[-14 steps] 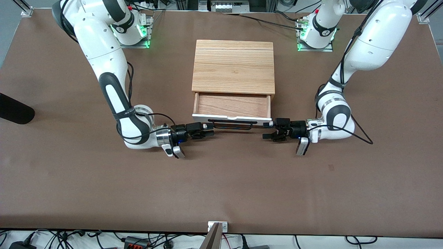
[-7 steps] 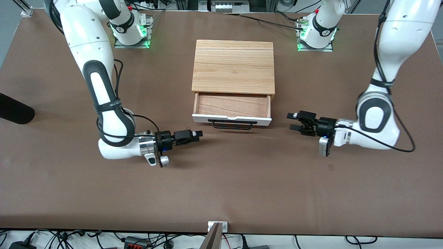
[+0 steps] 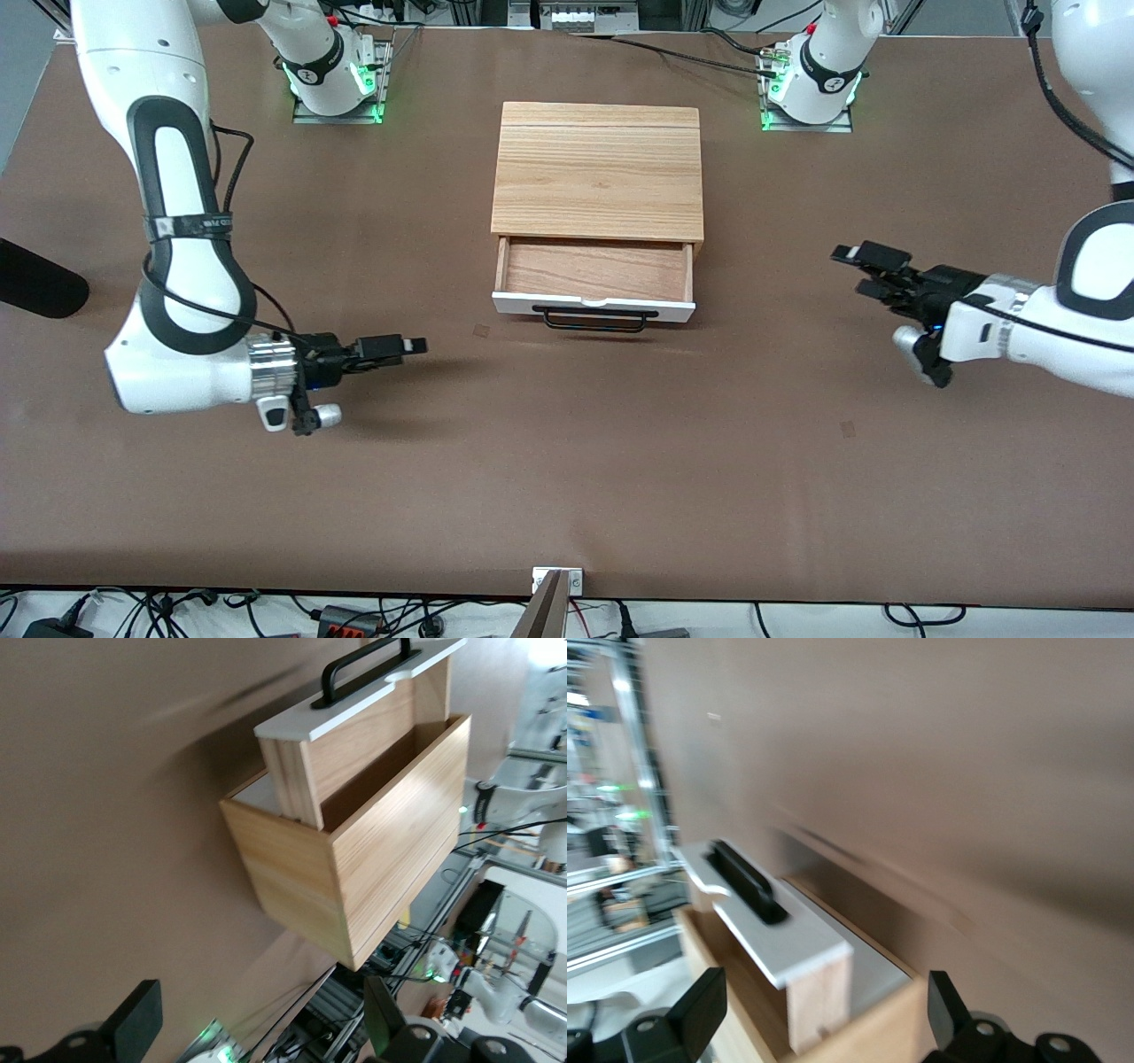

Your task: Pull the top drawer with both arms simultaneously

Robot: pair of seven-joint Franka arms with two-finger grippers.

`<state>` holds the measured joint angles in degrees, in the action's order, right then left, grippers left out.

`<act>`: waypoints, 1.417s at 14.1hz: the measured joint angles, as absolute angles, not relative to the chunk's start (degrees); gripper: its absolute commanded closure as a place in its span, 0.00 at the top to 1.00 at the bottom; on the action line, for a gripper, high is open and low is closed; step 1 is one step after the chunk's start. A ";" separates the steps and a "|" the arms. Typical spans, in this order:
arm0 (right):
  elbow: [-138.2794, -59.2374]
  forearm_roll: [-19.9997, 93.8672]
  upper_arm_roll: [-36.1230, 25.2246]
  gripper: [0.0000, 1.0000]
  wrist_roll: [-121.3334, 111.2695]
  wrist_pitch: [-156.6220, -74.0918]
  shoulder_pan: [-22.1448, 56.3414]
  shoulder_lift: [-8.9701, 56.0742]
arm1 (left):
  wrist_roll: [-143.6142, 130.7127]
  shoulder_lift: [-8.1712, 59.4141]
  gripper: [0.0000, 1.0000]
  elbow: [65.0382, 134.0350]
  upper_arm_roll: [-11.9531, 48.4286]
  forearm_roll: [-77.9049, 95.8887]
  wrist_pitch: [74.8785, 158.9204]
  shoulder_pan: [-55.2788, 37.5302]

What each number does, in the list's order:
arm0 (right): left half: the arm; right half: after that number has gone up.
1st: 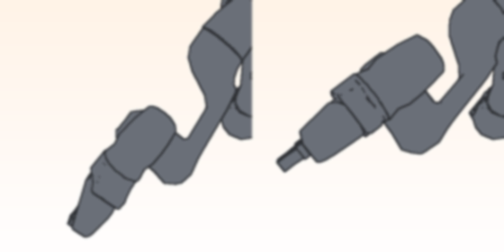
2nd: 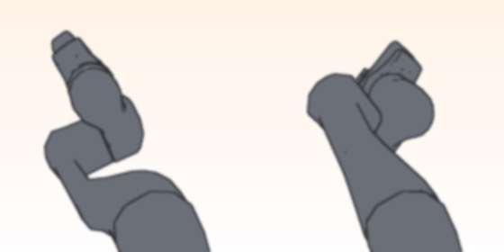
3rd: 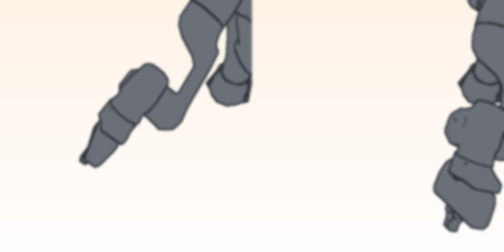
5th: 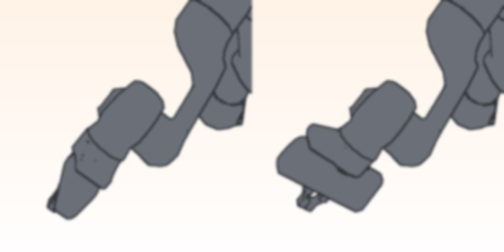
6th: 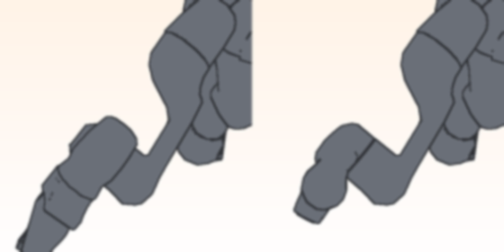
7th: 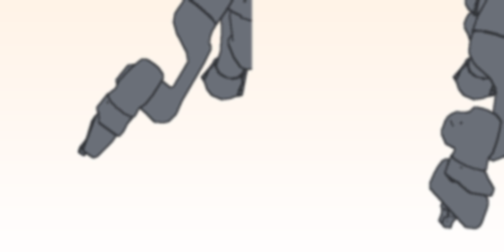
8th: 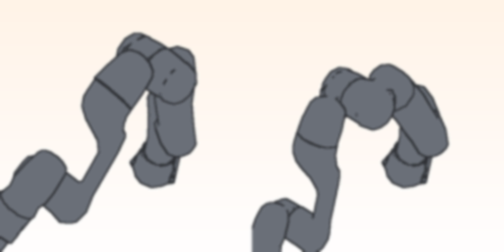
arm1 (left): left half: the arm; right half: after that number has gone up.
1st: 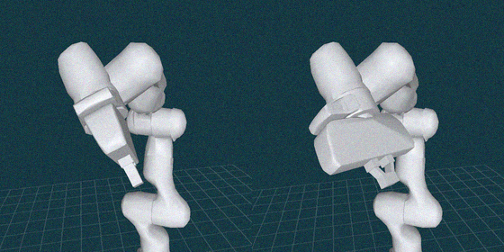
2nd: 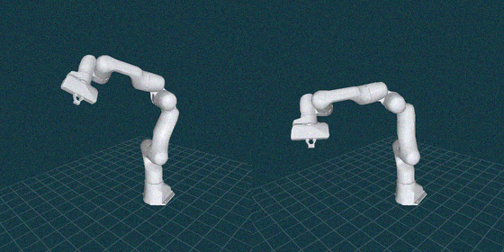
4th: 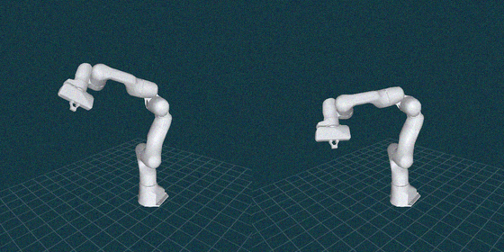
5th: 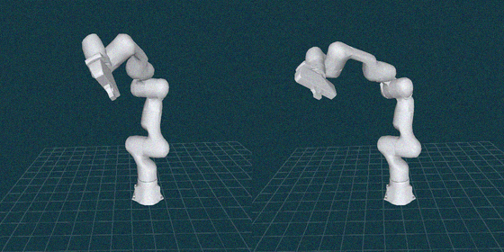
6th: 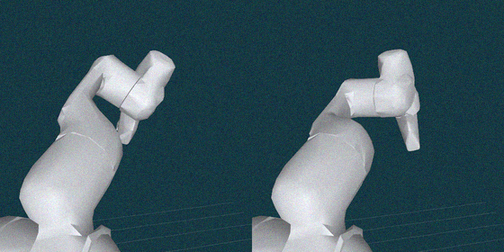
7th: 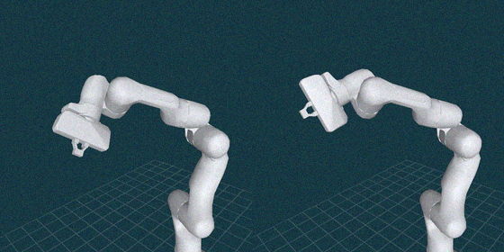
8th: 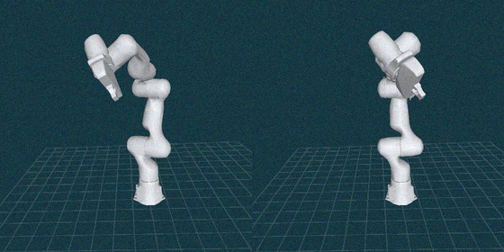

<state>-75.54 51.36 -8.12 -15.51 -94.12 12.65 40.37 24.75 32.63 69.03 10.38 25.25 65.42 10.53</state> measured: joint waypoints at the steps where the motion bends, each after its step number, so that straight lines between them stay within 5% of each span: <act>1: -75.42 46.76 -8.70 1.00 -12.62 -92.83 12.64 39.05 | 24.33 32.51 1.00 66.70 10.37 21.78 63.22 10.64; 9: -65.35 18.30 -10.87 1.00 -0.44 -77.91 12.88 32.97 | 9.06 24.00 1.00 63.62 11.17 1.03 65.39 6.93; 12: -64.58 12.40 -12.86 1.00 -0.39 -79.99 12.71 29.63 | 3.27 16.88 1.00 72.63 7.79 0.23 79.49 4.63; 17: -71.02 8.00 -13.14 1.00 -0.47 -87.08 6.63 19.95 | -4.55 5.70 1.00 84.78 1.08 -1.09 84.52 -2.58; 20: -75.59 2.60 -7.24 1.00 -0.66 -89.78 0.65 15.73 | -4.70 1.83 1.00 91.90 -0.03 -1.22 94.20 -3.19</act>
<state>-75.59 2.60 -7.24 -0.66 -89.78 0.65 15.73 -4.70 1.83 91.90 -0.03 -1.22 94.20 -3.19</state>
